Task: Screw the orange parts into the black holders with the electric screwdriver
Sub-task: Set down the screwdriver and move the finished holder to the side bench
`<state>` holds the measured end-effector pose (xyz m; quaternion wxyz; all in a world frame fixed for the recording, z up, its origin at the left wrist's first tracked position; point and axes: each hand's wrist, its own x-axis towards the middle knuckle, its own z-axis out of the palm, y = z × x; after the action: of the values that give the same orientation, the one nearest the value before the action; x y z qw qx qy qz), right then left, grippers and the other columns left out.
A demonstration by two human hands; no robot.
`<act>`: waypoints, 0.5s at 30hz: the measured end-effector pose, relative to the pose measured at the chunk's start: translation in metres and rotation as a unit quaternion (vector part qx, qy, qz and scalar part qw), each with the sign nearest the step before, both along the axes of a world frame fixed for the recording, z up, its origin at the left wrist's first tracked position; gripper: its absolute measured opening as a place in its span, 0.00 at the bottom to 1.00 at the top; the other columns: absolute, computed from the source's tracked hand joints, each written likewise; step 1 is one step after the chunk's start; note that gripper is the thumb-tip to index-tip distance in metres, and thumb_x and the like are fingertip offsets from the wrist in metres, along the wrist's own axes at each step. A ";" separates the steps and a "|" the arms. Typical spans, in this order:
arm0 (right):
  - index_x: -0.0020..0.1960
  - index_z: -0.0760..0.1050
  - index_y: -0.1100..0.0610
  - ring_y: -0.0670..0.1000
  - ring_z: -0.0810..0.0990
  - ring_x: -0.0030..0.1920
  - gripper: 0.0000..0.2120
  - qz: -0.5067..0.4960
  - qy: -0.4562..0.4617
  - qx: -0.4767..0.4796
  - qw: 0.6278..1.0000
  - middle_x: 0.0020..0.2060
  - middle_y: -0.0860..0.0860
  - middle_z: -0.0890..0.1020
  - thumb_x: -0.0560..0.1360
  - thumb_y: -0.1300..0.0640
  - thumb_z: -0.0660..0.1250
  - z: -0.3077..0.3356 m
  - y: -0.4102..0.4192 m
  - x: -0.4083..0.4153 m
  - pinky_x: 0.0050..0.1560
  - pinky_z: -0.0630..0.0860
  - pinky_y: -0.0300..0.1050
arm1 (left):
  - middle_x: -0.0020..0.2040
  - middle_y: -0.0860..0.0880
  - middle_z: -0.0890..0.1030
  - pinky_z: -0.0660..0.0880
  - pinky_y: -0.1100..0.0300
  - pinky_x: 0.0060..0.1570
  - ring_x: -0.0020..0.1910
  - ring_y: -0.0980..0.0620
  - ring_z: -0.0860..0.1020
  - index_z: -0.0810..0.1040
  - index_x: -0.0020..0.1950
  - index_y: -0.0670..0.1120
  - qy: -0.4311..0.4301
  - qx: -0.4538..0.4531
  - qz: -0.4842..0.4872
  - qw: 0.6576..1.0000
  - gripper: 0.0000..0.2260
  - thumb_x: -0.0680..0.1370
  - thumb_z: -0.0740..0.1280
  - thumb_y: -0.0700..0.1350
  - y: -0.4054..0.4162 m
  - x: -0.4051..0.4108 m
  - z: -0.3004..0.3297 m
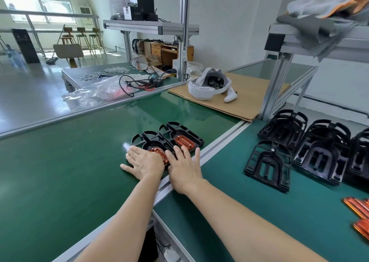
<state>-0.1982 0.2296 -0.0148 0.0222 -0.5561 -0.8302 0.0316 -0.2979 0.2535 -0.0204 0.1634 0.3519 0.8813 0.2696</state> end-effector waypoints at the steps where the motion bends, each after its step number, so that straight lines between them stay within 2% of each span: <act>1: 0.79 0.46 0.50 0.57 0.43 0.78 0.28 -0.013 0.007 0.001 1.000 0.79 0.54 0.48 0.82 0.53 0.53 0.000 -0.002 0.003 0.71 0.34 0.68 | 0.78 0.43 0.48 0.39 0.43 0.72 0.77 0.46 0.46 0.43 0.77 0.38 -0.005 0.002 0.000 1.000 0.28 0.81 0.51 0.44 0.000 -0.001 0.001; 4: 0.79 0.47 0.50 0.58 0.46 0.78 0.25 -0.055 0.042 0.001 0.998 0.79 0.55 0.50 0.84 0.51 0.48 0.004 -0.010 0.016 0.70 0.34 0.70 | 0.79 0.44 0.48 0.39 0.42 0.72 0.77 0.46 0.46 0.44 0.77 0.39 -0.025 0.040 0.015 0.999 0.29 0.81 0.53 0.48 -0.002 -0.001 0.003; 6: 0.79 0.49 0.51 0.57 0.50 0.77 0.25 -0.087 0.072 0.000 0.994 0.78 0.54 0.54 0.83 0.52 0.50 0.009 -0.016 0.030 0.70 0.34 0.70 | 0.78 0.45 0.49 0.40 0.40 0.71 0.76 0.45 0.48 0.49 0.77 0.40 -0.003 0.098 0.011 0.995 0.28 0.80 0.56 0.47 -0.007 0.007 0.004; 8: 0.78 0.52 0.51 0.55 0.54 0.76 0.25 -0.121 0.107 0.007 0.987 0.75 0.52 0.59 0.82 0.54 0.51 0.013 -0.022 0.049 0.70 0.34 0.70 | 0.78 0.46 0.51 0.42 0.39 0.71 0.76 0.45 0.49 0.55 0.76 0.43 0.033 0.155 -0.022 0.987 0.27 0.79 0.59 0.45 -0.011 0.021 0.006; 11: 0.76 0.54 0.51 0.53 0.58 0.73 0.24 -0.177 0.138 0.023 0.974 0.71 0.49 0.64 0.81 0.55 0.52 0.019 -0.029 0.080 0.70 0.35 0.69 | 0.77 0.47 0.54 0.43 0.41 0.71 0.76 0.47 0.51 0.60 0.74 0.45 0.053 0.196 -0.087 0.975 0.24 0.78 0.60 0.45 -0.016 0.050 0.011; 15: 0.76 0.54 0.50 0.51 0.57 0.74 0.24 -0.272 0.166 0.039 0.947 0.72 0.47 0.61 0.81 0.56 0.52 0.026 -0.035 0.125 0.71 0.37 0.69 | 0.75 0.50 0.62 0.44 0.46 0.71 0.74 0.50 0.55 0.62 0.73 0.47 0.019 0.221 -0.171 0.960 0.21 0.80 0.59 0.45 -0.022 0.095 0.017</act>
<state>-0.0733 0.1948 0.0114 0.1893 -0.7460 -0.6329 0.0838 -0.2032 0.2319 -0.0037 0.1083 0.5294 0.7298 0.4188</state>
